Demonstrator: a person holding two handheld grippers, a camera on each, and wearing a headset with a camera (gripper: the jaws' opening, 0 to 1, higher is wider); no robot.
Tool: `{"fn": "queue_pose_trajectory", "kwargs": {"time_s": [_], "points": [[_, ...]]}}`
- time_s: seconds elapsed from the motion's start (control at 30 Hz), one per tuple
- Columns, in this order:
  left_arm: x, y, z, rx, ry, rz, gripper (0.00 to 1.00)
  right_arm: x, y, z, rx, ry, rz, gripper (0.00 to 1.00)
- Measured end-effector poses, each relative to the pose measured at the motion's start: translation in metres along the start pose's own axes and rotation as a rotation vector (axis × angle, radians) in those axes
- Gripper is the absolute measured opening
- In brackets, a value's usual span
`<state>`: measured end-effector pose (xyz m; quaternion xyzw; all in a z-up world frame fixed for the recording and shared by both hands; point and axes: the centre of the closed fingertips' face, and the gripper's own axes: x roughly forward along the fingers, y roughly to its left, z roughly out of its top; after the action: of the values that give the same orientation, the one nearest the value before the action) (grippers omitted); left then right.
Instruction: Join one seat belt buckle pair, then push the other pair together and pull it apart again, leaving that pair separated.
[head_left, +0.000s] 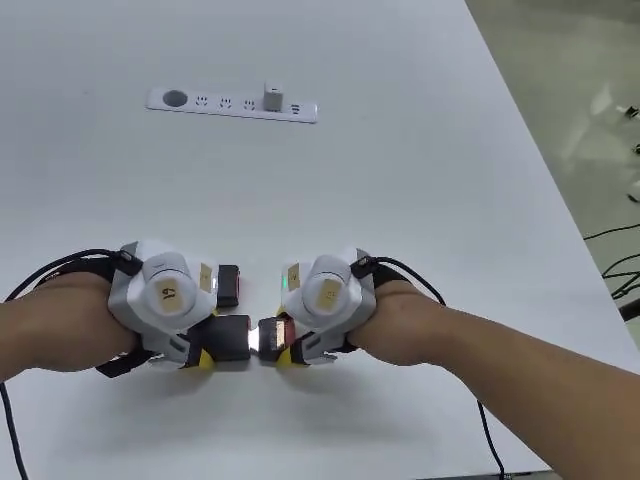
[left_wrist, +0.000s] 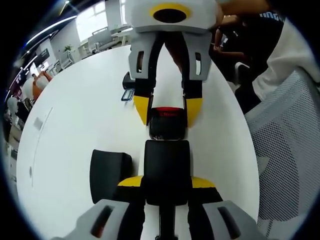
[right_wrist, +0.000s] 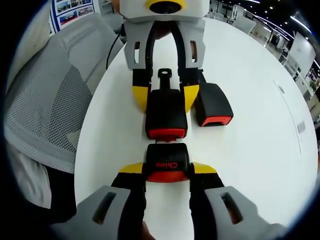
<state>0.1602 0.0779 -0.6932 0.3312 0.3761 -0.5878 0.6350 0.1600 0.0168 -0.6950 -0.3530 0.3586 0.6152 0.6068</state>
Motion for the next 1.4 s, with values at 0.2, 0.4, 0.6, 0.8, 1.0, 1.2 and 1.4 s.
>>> {"fn": "queue_pose_trajectory", "kwargs": {"time_s": [0.2, 0.4, 0.6, 0.8, 1.0, 1.2, 1.4], "points": [[0.0, 0.0, 0.0, -0.002, 0.002, 0.002, 0.33, -0.001, 0.0, 0.0, -0.002, 0.002, 0.0, 0.31], [0.0, 0.0, 0.0, -0.011, 0.012, 0.006, 0.33, -0.002, 0.0, 0.001, -0.003, 0.006, -0.002, 0.32], [0.0, 0.001, 0.0, -0.021, 0.016, 0.015, 0.34, -0.002, 0.001, 0.0, -0.001, 0.0, 0.002, 0.33], [-0.001, 0.001, 0.0, -0.035, -0.004, 0.021, 0.35, -0.001, 0.001, -0.001, -0.013, -0.004, 0.002, 0.33], [-0.002, 0.001, 0.0, -0.059, 0.001, 0.031, 0.35, -0.001, 0.0, -0.002, 0.002, -0.008, -0.006, 0.34], [-0.01, 0.003, 0.002, -0.088, -0.022, 0.055, 0.4, -0.01, 0.0, 0.002, 0.022, -0.032, -0.023, 0.36], [-0.034, 0.005, 0.019, -0.115, -0.085, 0.081, 0.4, -0.025, 0.006, 0.003, 0.023, -0.044, -0.024, 0.35]]}}
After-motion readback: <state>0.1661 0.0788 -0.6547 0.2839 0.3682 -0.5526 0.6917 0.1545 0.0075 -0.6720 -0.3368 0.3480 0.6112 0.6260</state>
